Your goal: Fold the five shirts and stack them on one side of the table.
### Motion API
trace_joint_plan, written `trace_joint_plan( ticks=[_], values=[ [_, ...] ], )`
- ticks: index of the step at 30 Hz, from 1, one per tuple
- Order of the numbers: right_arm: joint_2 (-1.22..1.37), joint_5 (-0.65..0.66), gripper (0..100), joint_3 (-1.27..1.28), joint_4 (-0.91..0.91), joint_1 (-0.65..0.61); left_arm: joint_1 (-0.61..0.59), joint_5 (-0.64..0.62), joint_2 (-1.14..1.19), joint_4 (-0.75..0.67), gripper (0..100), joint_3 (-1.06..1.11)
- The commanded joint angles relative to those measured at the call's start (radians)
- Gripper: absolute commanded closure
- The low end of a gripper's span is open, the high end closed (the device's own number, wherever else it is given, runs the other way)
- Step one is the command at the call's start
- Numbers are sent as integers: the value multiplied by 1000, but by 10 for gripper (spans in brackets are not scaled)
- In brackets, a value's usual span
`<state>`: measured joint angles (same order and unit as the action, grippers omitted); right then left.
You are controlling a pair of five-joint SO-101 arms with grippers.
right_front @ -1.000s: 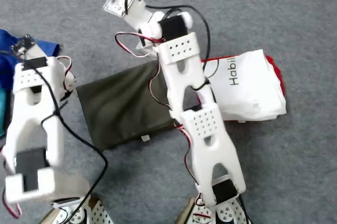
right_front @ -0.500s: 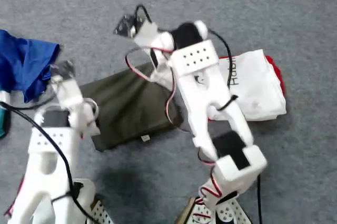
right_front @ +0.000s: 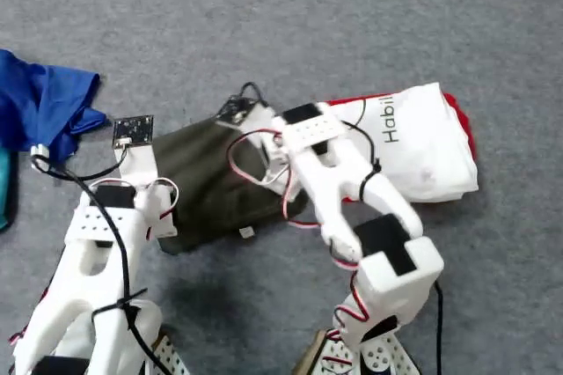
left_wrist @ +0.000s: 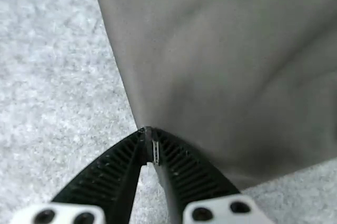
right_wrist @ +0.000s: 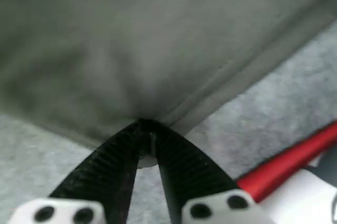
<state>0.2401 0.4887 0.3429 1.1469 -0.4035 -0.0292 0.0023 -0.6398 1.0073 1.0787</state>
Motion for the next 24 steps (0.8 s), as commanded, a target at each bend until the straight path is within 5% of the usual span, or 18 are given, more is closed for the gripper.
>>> trace_joint_plan(
  ticks=[1, 9, 14, 24],
  values=[
    [4, -5, 994, -38, 6, 44, -66, 11, 21, 28, 982, -89],
    [-177, -2, 994, -249, 311, -12, -184, 5, 30, 60, 982, -330],
    [-329, -2, 994, -305, 410, -7, -180, -78, 45, -55, 982, -367],
    [-542, -2, 995, -93, 638, 19, -216, -173, 479, -141, 982, -497]
  ],
)
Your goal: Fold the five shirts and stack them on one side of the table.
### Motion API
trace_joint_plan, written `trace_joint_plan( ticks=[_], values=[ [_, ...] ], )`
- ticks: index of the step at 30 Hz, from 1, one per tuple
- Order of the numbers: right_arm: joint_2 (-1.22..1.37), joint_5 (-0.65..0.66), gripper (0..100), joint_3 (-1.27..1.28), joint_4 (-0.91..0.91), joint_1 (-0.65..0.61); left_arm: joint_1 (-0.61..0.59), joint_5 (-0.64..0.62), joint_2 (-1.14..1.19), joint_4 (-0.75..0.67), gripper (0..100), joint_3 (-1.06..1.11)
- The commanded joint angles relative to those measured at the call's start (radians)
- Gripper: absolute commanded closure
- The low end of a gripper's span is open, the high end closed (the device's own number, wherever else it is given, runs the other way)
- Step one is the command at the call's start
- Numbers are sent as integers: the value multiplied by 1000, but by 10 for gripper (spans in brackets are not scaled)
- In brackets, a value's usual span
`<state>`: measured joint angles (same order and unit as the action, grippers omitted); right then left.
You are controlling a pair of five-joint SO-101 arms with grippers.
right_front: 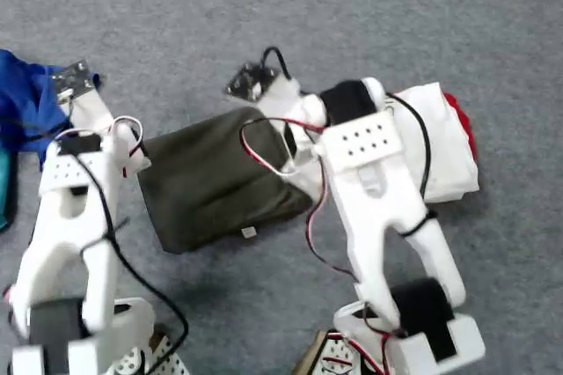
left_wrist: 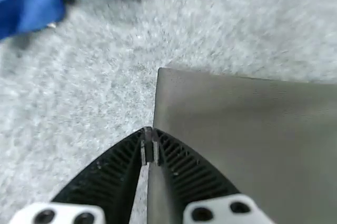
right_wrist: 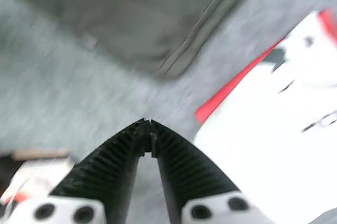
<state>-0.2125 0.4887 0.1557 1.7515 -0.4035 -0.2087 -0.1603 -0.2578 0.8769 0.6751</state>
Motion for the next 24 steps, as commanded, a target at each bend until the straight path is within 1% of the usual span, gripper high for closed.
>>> trace_joint_plan(
  ticks=[1, 5, 6, 7, 9, 12, 14, 16, 18, 20, 22, 24],
  values=[
    [-117, -2, 995, 153, 32, 35, -52, -11, 133, -3, 982, -121],
    [-232, -8, 995, 337, 23, 41, -155, -6, 213, 37, 982, -227],
    [-251, -20, 995, 369, 14, 36, -173, 9, 225, 37, 982, -241],
    [-269, -66, 995, 403, -21, 27, -184, 26, 234, 37, 982, -249],
    [-283, -242, 995, 460, -133, 10, -193, 41, 245, 37, 982, -253],
    [-255, -560, 994, 530, -358, -21, -192, 44, 246, 43, 982, -249],
    [-211, -697, 993, 562, -496, -67, -193, 44, 251, 41, 982, -250],
    [-143, -802, 978, 559, -578, -122, -195, 44, 254, 37, 982, -250],
    [-67, -922, 913, 513, -603, -153, -193, 44, 254, 43, 982, -250],
    [15, -1022, 809, 450, -601, -173, -192, 44, 254, 43, 982, -249],
    [93, -1096, 704, 394, -601, -185, -196, 44, 254, 40, 982, -249],
    [165, -1163, 628, 340, -601, -209, -196, 44, 254, 40, 982, -249]
  ],
)
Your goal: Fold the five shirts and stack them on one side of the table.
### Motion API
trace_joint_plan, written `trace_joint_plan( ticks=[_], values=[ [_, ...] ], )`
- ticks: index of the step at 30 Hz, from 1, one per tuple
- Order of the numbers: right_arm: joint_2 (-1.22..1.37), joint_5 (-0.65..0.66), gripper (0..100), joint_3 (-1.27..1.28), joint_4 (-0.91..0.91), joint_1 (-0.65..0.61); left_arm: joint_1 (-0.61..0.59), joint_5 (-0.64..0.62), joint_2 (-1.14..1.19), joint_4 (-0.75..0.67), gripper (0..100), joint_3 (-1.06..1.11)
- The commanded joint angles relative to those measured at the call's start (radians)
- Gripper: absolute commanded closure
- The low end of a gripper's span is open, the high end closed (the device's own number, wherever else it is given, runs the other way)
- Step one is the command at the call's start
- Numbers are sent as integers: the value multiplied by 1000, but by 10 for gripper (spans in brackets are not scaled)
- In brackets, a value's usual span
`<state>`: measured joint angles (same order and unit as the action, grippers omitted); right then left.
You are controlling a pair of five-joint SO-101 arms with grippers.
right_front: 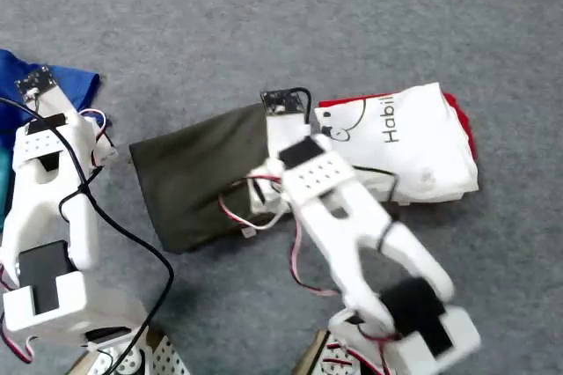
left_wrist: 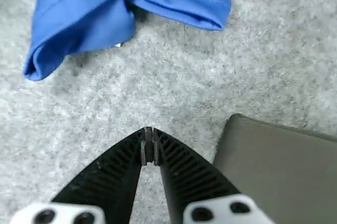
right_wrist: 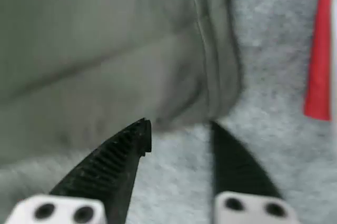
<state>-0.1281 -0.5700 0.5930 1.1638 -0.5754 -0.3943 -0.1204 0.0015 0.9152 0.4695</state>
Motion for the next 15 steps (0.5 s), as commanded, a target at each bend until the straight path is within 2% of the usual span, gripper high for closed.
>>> trace_joint_plan(
  ticks=[1, 7, 15],
  values=[
    [108, -130, 612, -122, -14, -47, -11, 5, -5, 2, 982, -43],
    [271, -288, 606, -300, -23, -65, -9, 5, -5, -2, 982, -43],
    [595, -431, 609, -524, -23, -65, -11, 5, -5, -3, 982, -43]
  ],
)
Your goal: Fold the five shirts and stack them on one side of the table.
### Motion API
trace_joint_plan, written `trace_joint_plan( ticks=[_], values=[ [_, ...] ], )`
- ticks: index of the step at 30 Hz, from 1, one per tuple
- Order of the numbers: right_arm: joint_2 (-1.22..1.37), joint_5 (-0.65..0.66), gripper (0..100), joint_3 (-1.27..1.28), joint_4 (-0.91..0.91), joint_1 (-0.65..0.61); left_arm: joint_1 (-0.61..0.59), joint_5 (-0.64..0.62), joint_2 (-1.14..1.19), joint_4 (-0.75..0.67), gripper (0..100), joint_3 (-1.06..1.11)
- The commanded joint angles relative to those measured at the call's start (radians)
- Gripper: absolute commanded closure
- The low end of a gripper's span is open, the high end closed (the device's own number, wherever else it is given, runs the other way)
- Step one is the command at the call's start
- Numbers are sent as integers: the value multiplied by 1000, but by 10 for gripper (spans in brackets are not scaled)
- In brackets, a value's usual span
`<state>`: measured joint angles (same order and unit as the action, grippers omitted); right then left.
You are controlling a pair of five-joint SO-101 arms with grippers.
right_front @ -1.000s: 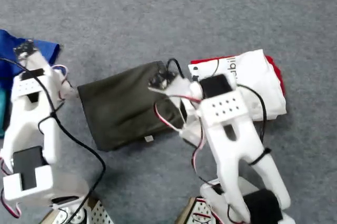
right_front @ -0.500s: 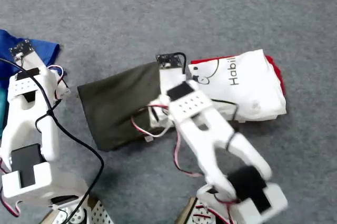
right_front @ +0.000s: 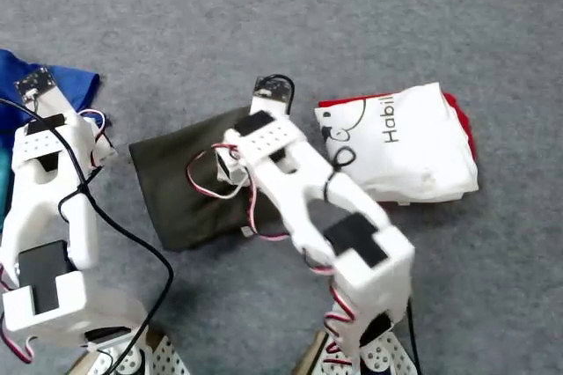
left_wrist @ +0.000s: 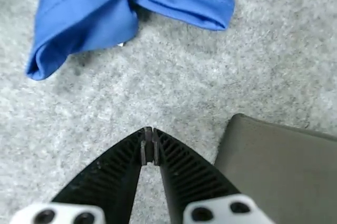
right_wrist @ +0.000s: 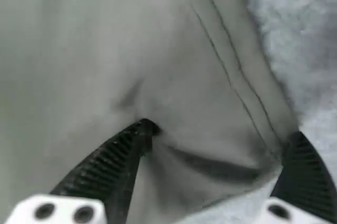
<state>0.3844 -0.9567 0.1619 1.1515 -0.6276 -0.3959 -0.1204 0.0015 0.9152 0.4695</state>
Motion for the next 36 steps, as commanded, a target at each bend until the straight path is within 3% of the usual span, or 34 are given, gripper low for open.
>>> trace_joint_plan(
  ticks=[1, 5, 11, 13, 17, 25, 33, 36],
  values=[
    [117, -49, 609, -117, -6, -13, -9, 5, -5, -3, 982, -43],
    [186, -46, 653, -162, -2, -7, -9, 5, -5, -3, 982, -43],
    [188, 12, 942, -163, 26, -7, -9, 6, -5, -3, 982, -43],
    [188, 54, 995, -163, 28, -1, -9, 6, -5, -3, 982, -43],
    [188, 72, 996, -179, 80, 36, -9, 6, -5, -3, 982, -43],
    [188, 141, 996, -426, 362, 150, -9, 6, -5, -3, 982, -43],
    [188, 296, 996, -822, 626, 331, -11, 6, -5, -3, 982, -43],
    [183, 377, 996, -894, 635, 407, -11, 6, -5, -3, 982, -43]
  ],
)
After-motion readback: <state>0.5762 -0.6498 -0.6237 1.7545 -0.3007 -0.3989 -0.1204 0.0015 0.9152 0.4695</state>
